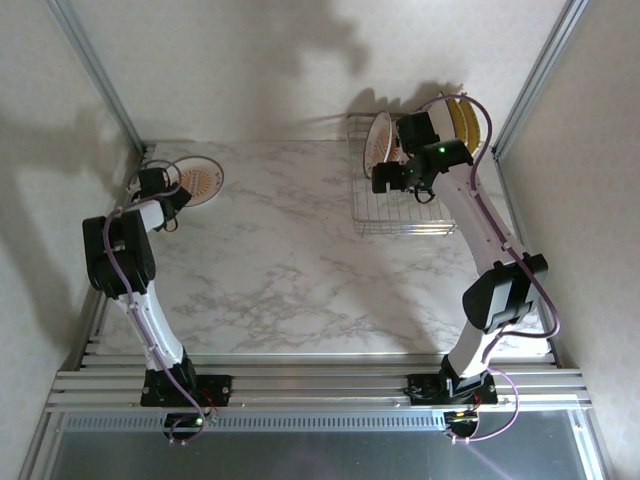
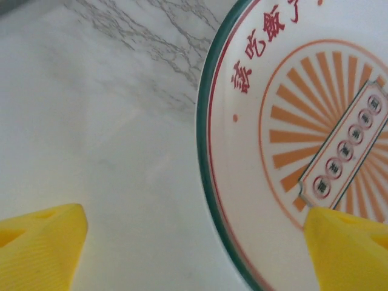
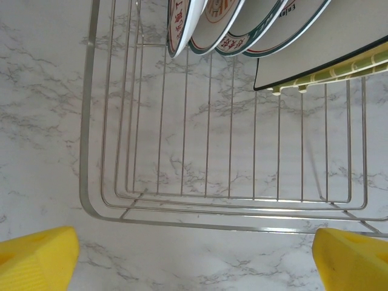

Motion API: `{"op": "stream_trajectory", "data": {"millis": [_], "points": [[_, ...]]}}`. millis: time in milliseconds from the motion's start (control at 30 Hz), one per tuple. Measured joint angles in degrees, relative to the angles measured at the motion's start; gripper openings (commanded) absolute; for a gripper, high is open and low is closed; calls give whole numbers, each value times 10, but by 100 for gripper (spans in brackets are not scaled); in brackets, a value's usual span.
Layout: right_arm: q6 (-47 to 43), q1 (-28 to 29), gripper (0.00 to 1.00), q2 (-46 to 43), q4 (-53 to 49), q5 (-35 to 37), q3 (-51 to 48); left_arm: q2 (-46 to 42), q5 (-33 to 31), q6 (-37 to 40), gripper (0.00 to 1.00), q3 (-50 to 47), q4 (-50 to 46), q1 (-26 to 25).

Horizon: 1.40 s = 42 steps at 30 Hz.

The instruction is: Unload the plates from the dish rack

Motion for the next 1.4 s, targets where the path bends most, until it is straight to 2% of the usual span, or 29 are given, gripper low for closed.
{"op": "stream_trajectory", "data": {"millis": [167, 333, 633, 800, 900, 1133, 1400], "points": [[0, 0, 99, -5, 0, 0, -1, -78, -58, 79, 100, -3, -75, -35], [-7, 0, 99, 3, -8, 1, 18, -168, -84, 163, 100, 34, -186, -106], [-32, 0, 99, 141, -35, 20, 237, -208, -68, 229, 99, 147, -359, -186], [-42, -4, 98, 254, -64, 24, 374, -208, -54, 242, 100, 168, -426, -206], [-51, -7, 96, 301, -66, 31, 420, -209, -38, 247, 100, 179, -447, -212], [-64, -13, 89, 354, -30, 62, 432, -215, -4, 249, 100, 179, -469, -213], [-74, -15, 72, 405, 38, 100, 447, -225, 7, 249, 100, 180, -476, -213]]}}
